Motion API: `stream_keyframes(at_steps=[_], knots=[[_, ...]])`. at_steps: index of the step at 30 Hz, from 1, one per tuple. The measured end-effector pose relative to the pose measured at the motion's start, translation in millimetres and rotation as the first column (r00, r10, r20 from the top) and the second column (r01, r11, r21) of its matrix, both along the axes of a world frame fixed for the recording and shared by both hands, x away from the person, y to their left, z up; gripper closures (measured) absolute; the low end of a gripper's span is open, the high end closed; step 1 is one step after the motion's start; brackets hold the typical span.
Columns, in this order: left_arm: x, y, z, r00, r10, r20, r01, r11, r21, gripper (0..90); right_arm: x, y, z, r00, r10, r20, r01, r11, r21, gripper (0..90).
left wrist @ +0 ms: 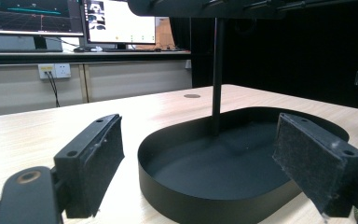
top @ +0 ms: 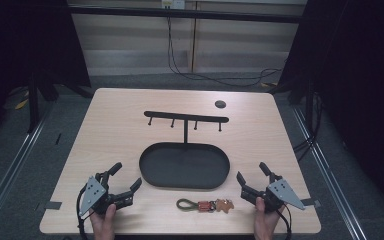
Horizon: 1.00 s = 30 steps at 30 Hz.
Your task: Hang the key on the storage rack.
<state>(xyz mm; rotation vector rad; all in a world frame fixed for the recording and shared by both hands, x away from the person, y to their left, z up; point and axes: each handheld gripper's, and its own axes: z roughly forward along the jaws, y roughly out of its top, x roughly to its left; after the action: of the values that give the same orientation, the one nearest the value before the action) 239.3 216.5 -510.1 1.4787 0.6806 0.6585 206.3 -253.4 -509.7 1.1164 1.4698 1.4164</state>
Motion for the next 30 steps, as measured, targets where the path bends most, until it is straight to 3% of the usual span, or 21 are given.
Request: stream_keyframes(at_steps=[7, 8, 9, 10, 16, 19, 21, 23, 24, 30], knots=[[0.3, 0.1, 0.1, 1.0000, 0.001, -0.003, -0.001, 1.0000, -0.001, 15.6, 1.4, 0.9, 0.4, 0.9990, -0.040, -0.017, 0.040, 0.999, 0.003, 12.5], [0.0, 0.1, 0.0, 1.0000, 0.004, -0.001, -0.004, 1.0000, 0.000, 15.7, 2.8, 2.3, 0.9, 0.9973, -0.067, -0.030, 0.067, 0.998, -0.008, 15.2], [0.0, 0.1, 0.0, 1.0000, 0.004, -0.001, -0.004, 1.0000, 0.000, 15.7, 2.8, 2.3, 0.9, 0.9973, -0.067, -0.030, 0.067, 0.998, -0.008, 15.2], [-0.1, -0.1, 0.0, 1.0000, 0.002, 0.001, -0.002, 1.0000, 0.001, 15.7, 2.6, 2.2, 0.9, 0.9978, -0.060, -0.029, 0.060, 0.998, -0.010, 21.3], [-0.1, -0.1, 0.0, 1.0000, 0.004, 0.002, -0.004, 1.0000, 0.000, 15.7, 2.3, 0.1, 0.5, 0.9971, -0.072, -0.024, 0.073, 0.997, 0.018, 22.4], [-0.3, 0.1, 0.0, 1.0000, 0.004, 0.001, -0.004, 1.0000, 0.005, 15.7, 1.3, 0.8, 0.5, 0.9976, -0.067, -0.019, 0.067, 0.998, 0.007, 25.8], [0.0, -0.1, 0.0, 1.0000, 0.002, 0.001, -0.002, 1.0000, 0.001, 15.7, -0.2, 3.3, 0.2, 0.9955, -0.094, -0.005, 0.094, 0.996, -0.007, 31.1], [-0.2, 0.2, 0.0, 1.0000, 0.001, 0.003, -0.001, 1.0000, 0.006, 15.7, 3.8, 3.0, 0.9, 0.9970, -0.071, -0.029, 0.071, 0.997, -0.003, 32.4], [-0.2, 0.1, 0.0, 1.0000, 0.001, 0.002, -0.001, 1.0000, 0.003, 15.7, 4.9, 2.8, 1.3, 0.9978, -0.045, -0.049, 0.046, 0.999, 0.022, 34.1], [-0.2, 0.1, 0.0, 1.0000, 0.001, 0.002, -0.001, 1.0000, 0.003, 15.7, 6.5, 7.1, 7.4, 0.9957, 0.003, -0.092, -0.004, 1.000, -0.001, 38.1]])
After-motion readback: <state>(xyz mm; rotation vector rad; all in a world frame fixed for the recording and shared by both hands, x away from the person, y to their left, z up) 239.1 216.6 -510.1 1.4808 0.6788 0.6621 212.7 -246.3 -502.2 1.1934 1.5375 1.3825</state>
